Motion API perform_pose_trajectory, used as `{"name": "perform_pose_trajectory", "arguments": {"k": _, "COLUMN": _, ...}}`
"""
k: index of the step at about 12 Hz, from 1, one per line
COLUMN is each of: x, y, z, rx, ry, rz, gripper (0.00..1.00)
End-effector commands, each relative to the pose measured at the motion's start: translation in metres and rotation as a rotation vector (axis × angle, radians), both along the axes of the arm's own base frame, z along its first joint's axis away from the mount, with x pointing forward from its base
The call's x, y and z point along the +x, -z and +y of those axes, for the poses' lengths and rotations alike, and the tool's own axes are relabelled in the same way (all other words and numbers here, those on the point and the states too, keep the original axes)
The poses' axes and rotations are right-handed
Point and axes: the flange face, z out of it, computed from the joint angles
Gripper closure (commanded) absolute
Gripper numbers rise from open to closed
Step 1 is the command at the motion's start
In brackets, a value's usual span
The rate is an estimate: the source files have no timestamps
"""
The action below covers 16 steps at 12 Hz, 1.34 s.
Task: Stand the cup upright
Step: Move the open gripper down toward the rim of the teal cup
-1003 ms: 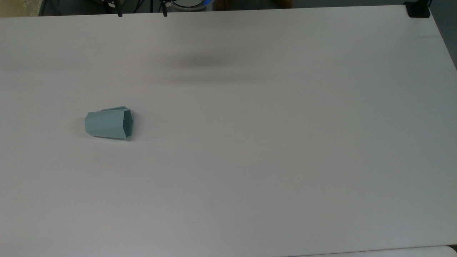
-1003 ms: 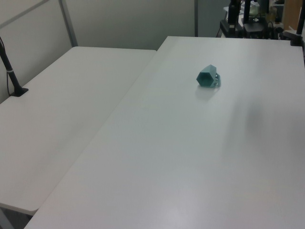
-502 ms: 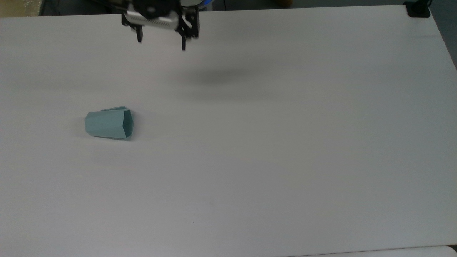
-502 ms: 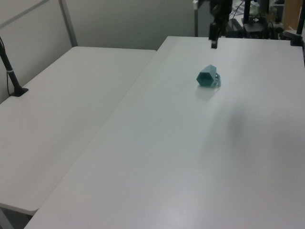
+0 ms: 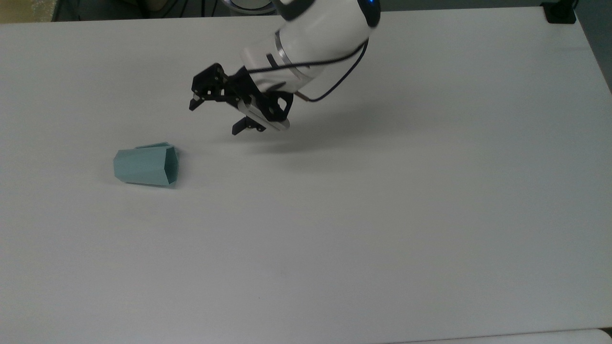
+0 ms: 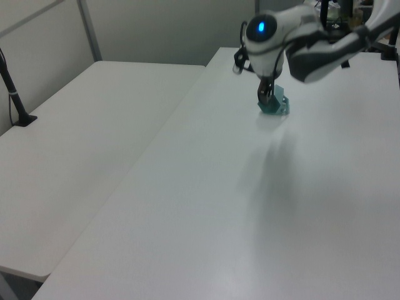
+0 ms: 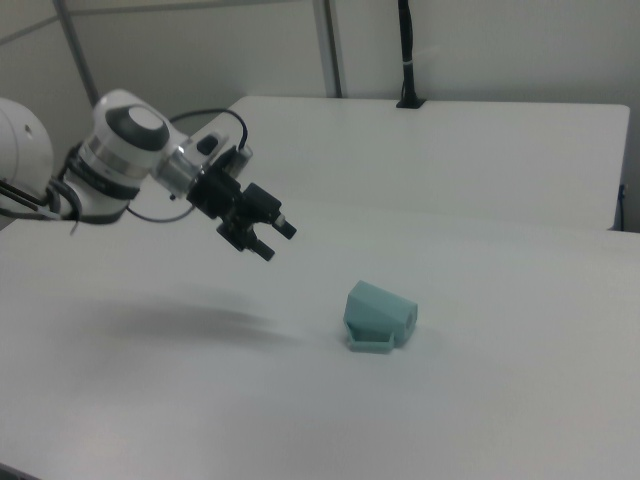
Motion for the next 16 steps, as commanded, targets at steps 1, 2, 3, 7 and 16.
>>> {"name": "perform_pose_trajectory", "arguments": {"k": 1, "x": 0.010, "y": 0.027, "z": -0.007, "rx": -0.109, "ry": -0.035, "rz": -0.029, "gripper": 0.00}}
{"name": "perform_pose_trajectory", "arguments": {"k": 2, "x": 0.012, "y": 0.034, "z": -0.009, "rx": -0.114, "ry": -0.032, "rz": -0.023, "gripper": 0.00}}
{"name": "perform_pose_trajectory", "arguments": {"k": 3, "x": 0.014, "y": 0.045, "z": -0.012, "rx": -0.134, "ry": -0.033, "rz": -0.009, "gripper": 0.00}}
{"name": "perform_pose_trajectory", "arguments": {"k": 7, "x": 0.024, "y": 0.086, "z": -0.028, "rx": -0.217, "ry": -0.032, "rz": -0.003, "gripper": 0.00}}
{"name": "perform_pose_trajectory", "arguments": {"k": 16, "x": 0.046, "y": 0.118, "z": -0.085, "rx": -0.220, "ry": -0.020, "rz": 0.003, "gripper": 0.00}}
